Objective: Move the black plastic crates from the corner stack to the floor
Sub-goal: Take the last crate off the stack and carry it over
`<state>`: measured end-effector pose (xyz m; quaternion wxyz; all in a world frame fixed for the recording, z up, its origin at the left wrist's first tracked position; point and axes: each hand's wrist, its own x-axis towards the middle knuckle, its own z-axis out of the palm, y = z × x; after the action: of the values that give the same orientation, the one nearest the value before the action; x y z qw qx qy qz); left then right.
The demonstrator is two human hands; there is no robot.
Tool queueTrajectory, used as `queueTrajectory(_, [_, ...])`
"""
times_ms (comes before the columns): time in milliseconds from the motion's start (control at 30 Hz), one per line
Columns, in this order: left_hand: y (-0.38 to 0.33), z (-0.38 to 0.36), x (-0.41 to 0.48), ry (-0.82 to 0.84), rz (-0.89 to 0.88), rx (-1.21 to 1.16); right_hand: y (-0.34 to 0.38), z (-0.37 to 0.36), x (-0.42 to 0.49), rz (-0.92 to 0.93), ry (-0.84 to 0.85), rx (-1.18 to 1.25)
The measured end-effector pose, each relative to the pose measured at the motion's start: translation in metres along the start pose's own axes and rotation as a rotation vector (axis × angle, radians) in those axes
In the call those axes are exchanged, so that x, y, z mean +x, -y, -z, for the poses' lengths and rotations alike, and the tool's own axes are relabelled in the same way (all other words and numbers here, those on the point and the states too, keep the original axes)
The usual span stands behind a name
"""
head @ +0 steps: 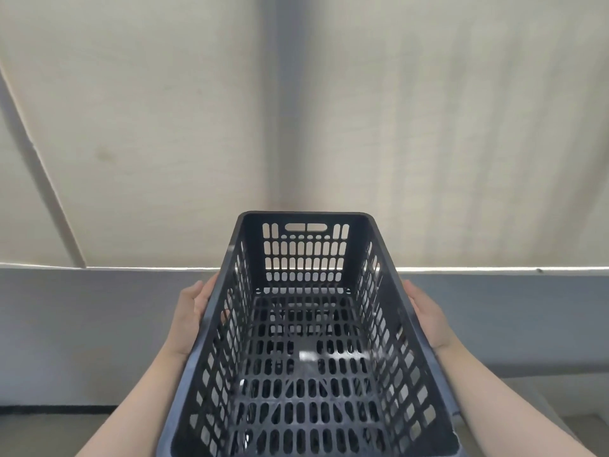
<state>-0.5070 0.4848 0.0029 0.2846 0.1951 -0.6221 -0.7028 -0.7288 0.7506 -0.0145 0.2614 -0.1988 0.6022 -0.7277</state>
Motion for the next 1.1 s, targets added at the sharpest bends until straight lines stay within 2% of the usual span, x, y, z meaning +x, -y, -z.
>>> queueTrajectory(133, [0.014, -0.004, 0.006, -0.043, -0.070, 0.172, -0.022, 0.018, 0.018, -0.062, 0.053, 0.146])
queueTrajectory(233, [0.023, -0.010, 0.011, -0.005, -0.030, 0.261, -0.031, 0.024, 0.024, -0.107, 0.062, 0.148])
queueTrajectory(400, [0.030, -0.012, 0.017, 0.036, 0.090, 0.164, -0.041, 0.029, 0.035, -0.161, 0.026, 0.145])
queueTrajectory(967, [0.031, -0.019, 0.026, 0.031, 0.031, 0.106, -0.056, 0.044, 0.058, -0.164, 0.003, 0.037])
queueTrajectory(1100, [0.038, -0.019, 0.026, -0.002, 0.106, 0.074, -0.057, 0.045, 0.061, -0.146, 0.006, 0.046])
